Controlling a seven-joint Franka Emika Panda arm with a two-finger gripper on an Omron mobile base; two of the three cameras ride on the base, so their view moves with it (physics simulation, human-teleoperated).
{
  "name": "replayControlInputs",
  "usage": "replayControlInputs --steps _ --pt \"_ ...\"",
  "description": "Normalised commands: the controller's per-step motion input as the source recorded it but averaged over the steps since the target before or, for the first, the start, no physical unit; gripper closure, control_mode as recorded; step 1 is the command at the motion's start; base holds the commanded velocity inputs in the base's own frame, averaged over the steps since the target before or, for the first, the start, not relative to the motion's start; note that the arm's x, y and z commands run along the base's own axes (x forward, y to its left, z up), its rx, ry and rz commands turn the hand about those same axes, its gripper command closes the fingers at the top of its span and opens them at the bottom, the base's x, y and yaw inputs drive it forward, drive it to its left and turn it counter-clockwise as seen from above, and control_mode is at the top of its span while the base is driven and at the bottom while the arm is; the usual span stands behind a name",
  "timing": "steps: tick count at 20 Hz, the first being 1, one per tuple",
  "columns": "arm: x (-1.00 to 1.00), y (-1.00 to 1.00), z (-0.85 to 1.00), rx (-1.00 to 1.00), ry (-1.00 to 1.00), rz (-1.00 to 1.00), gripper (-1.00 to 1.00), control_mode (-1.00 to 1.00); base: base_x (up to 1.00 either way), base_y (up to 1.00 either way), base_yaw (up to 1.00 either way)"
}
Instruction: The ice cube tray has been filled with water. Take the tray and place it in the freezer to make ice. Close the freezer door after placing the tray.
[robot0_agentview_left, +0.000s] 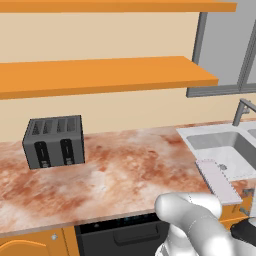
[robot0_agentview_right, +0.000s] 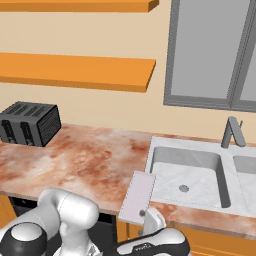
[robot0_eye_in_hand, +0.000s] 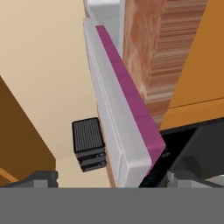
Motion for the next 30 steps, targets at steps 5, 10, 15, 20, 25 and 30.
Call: replayControlInputs --steps 5,10,15,20,25,30 --pt "0.27 0.0 -0.16 0.0 0.0 -0.03 -1.0 -1.0 0.0 0.0 0.0" --pt "0.22 0.0 -0.17 0.0 0.0 -0.02 -1.0 -1.0 0.0 0.0 0.0" --pt "0.2 0.0 -0.14 0.0 0.0 -0.02 -1.0 -1.0 0.0 0.0 0.0" --pt "0.22 0.0 -0.12 0.0 0.0 -0.02 -1.0 -1.0 0.0 0.0 0.0" --pt "0.11 0.0 -0.03 0.0 0.0 -0.01 1.0 -1.0 0.0 0.0 0.0" --pt "-0.07 0.0 0.01 0.0 0.0 0.0 1.0 -1.0 0.0 0.0 0.0"
